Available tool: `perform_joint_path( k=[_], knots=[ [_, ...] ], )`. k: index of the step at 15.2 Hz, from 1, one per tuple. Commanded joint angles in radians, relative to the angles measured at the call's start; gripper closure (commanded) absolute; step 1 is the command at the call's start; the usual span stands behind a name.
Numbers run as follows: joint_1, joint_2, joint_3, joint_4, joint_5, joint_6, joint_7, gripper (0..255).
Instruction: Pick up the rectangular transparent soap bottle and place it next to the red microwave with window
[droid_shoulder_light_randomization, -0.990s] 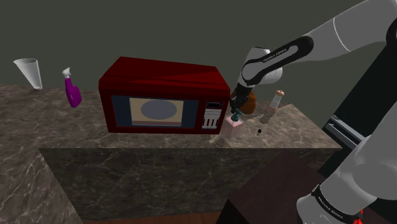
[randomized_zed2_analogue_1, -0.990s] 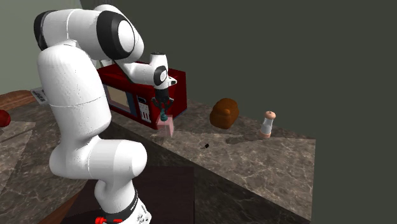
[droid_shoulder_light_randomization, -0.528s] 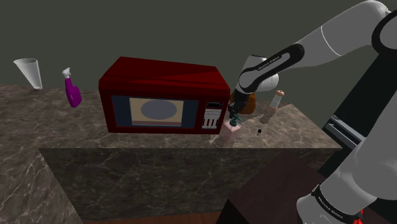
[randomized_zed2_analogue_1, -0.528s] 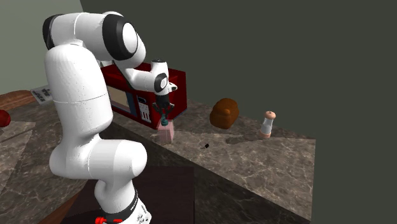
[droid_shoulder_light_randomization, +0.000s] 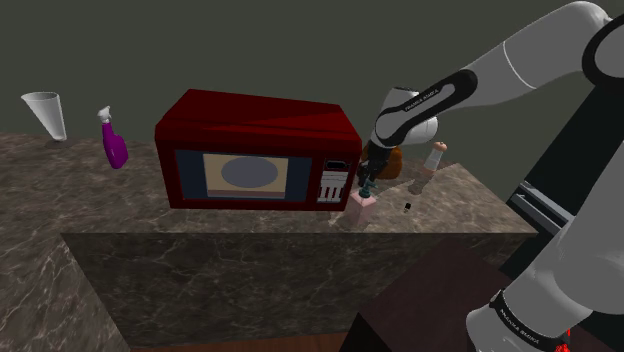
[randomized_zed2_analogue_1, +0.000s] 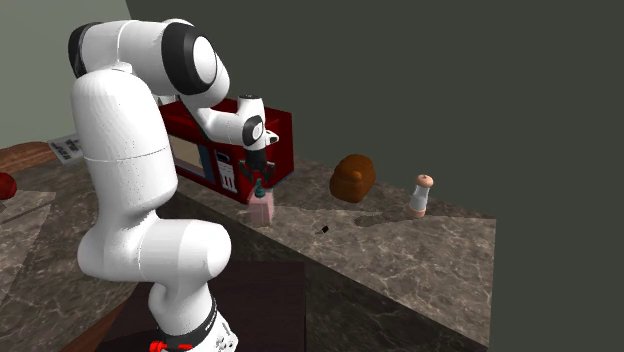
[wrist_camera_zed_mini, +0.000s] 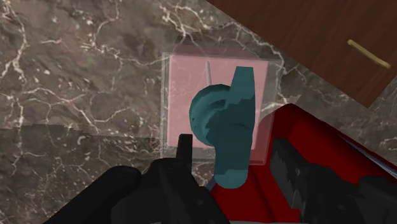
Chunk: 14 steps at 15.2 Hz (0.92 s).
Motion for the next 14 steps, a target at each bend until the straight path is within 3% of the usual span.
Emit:
perform_joint_path(
  k=[1, 5, 9, 14],
  knots=[
    [0.0, 0.0, 0.0, 0.001, 0.0, 0.0, 0.0, 0],
    [0.0, 0.0, 0.0, 0.001, 0.0, 0.0, 0.0, 0],
    [0.002, -0.1, -0.009, 0.022, -0.032, -0.119, 0.023, 0],
    [0.002, -0.1, -0.009, 0.022, -0.032, -0.119, 0.023, 0]
  ],
)
